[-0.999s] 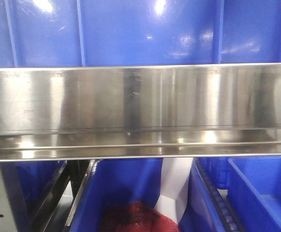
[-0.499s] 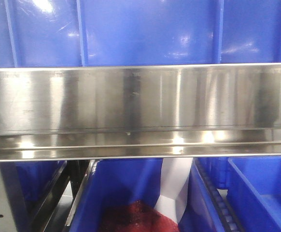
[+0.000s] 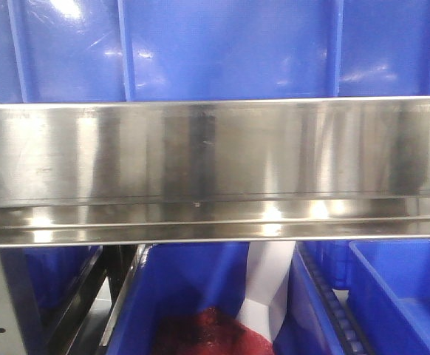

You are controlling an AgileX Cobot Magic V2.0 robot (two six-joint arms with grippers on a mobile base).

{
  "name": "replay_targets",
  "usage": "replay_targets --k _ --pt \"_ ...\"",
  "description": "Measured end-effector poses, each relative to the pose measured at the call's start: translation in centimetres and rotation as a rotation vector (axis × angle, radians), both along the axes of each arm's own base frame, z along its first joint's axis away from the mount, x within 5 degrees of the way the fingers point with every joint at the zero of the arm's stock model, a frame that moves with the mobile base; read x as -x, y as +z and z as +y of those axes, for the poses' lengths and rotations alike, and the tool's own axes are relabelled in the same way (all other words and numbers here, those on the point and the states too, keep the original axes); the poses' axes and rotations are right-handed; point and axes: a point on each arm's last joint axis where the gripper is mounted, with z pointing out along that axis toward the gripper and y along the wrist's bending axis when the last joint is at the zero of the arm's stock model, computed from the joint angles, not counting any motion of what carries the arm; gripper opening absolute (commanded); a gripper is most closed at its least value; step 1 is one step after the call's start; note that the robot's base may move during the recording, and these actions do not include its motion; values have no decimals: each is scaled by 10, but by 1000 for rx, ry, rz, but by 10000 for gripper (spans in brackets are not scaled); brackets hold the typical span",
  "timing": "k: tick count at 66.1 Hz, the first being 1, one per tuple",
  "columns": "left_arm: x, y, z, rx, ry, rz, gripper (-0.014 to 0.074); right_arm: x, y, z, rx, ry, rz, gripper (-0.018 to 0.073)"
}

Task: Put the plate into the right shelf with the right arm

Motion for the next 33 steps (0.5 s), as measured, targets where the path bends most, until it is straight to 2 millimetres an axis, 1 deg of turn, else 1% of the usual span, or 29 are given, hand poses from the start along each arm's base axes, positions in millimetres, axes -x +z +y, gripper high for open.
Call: replay_targets --k 4,10,17,29,33 --pt "0 0 0 0 0 0 -47 -2 2 -2 -32 -21 -25 56" --pt "0 0 0 0 0 0 -47 -5 -1 -4 -72 -52 -48 56" --pt "0 0 0 0 0 0 -47 -7 -13 -7 -87 -96 -68 56" --pt "0 0 0 0 0 0 -47 -6 -50 -15 -54 -205 -83 56" --pt "0 0 0 0 0 0 -47 -8 -69 -17 -41 -263 -74 56"
